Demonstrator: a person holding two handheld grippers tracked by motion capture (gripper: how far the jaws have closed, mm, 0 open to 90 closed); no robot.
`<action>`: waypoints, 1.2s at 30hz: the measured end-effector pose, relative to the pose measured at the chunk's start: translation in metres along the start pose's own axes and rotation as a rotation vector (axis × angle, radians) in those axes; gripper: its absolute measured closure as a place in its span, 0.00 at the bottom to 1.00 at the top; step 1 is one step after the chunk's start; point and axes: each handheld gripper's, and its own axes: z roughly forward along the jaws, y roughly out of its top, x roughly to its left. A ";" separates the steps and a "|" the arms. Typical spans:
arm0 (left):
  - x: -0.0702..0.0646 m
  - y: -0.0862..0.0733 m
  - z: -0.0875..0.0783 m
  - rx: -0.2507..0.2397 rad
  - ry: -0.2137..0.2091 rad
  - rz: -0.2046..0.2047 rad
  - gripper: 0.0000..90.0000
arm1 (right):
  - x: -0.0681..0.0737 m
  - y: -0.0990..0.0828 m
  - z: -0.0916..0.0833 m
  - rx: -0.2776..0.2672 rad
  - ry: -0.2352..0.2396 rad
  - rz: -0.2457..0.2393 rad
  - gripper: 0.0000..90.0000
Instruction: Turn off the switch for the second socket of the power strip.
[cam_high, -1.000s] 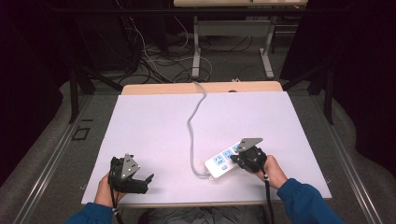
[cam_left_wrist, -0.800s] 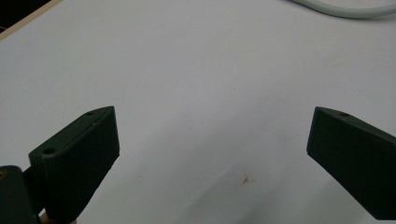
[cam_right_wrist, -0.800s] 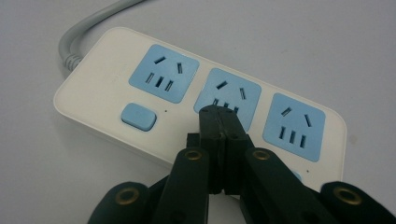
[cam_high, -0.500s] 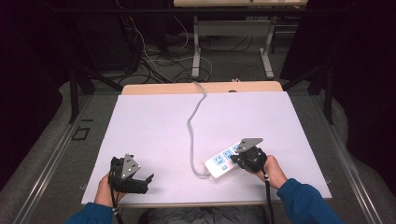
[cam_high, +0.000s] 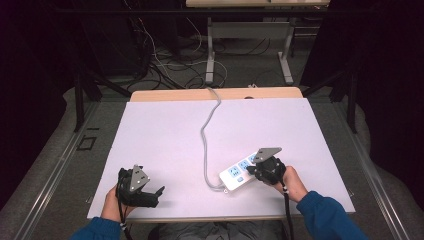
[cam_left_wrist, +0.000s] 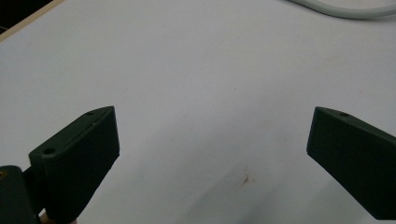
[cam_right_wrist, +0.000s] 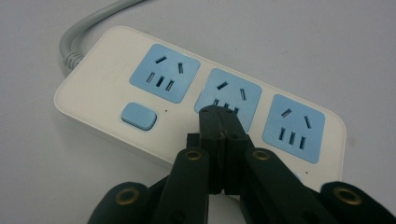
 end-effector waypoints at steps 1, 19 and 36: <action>0.000 0.000 0.000 0.000 0.000 0.002 0.03 | -0.001 0.000 0.000 -0.003 0.004 -0.011 1.00; 0.000 0.000 0.000 0.000 0.003 0.001 0.03 | 0.001 0.001 -0.001 0.003 -0.004 -0.031 1.00; 0.000 0.000 0.000 0.001 0.002 0.004 0.03 | 0.003 0.000 0.000 0.000 -0.018 -0.027 1.00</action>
